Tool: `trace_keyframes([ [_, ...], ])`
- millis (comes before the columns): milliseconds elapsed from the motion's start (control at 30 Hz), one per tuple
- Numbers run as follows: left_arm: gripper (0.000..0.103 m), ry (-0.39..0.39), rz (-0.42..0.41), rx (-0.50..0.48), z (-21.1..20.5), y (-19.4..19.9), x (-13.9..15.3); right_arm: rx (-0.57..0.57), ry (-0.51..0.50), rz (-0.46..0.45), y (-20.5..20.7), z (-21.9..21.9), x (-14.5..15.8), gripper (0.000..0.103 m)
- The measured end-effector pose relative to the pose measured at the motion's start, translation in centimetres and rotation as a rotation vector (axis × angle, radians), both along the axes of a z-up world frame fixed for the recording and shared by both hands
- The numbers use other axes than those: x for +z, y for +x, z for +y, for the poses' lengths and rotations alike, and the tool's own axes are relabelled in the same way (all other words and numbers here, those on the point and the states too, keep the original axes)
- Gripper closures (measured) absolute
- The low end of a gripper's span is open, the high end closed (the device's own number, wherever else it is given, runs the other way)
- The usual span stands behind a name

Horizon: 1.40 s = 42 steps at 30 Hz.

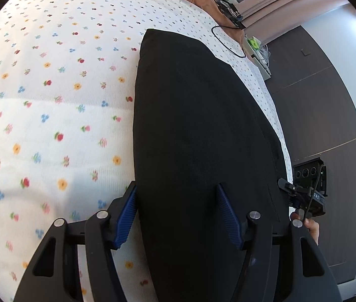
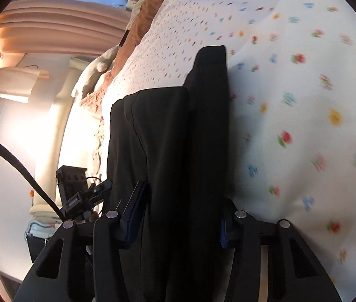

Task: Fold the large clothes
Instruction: 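Close both tools on the end of the folded jacket, then lift the folded jacket with both tools and carry it off the bed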

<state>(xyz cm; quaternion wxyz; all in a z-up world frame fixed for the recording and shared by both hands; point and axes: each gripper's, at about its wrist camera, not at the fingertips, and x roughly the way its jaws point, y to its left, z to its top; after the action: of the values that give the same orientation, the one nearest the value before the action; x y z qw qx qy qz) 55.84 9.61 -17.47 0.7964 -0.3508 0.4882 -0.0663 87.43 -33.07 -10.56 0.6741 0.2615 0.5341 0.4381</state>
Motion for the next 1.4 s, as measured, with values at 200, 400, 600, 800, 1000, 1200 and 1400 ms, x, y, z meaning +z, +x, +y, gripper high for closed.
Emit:
trace_keyframes([
  [200, 0.041, 0.020, 0.009, 0.003, -0.2, 1.2, -0.3, 0.038, -0.037, -0.031, 1.7, 2.9, 0.1, 0.059],
  [400, 0.044, 0.042, -0.003, 0.023, -0.2, 1.2, -0.7, 0.064, -0.063, -0.069, 2.4, 5.5, 0.7, 0.072],
  [600, 0.063, 0.098, -0.023, 0.038, -1.1, 0.9, 1.2, 0.045, -0.109, -0.159, 0.1, 6.1, 3.1, 0.088],
  [800, 0.073, 0.152, -0.087, 0.031, -2.3, 0.0, 4.7, 0.016, -0.188, -0.292, -3.7, 7.7, 6.7, 0.090],
  [1000, 0.077, 0.163, -0.165, 0.024, -3.3, -1.8, 8.5, -0.036, -0.206, -0.385, -8.4, 7.2, 9.9, 0.092],
  [1200, 0.079, 0.166, -0.244, 0.020, -4.6, -4.6, 12.3, -0.101, -0.208, -0.473, -14.2, 6.2, 12.8, 0.092],
  [1400, 0.082, 0.154, -0.298, 0.005, -6.2, -7.5, 15.7, -0.165, -0.216, -0.542, -20.9, 4.3, 15.0, 0.093],
])
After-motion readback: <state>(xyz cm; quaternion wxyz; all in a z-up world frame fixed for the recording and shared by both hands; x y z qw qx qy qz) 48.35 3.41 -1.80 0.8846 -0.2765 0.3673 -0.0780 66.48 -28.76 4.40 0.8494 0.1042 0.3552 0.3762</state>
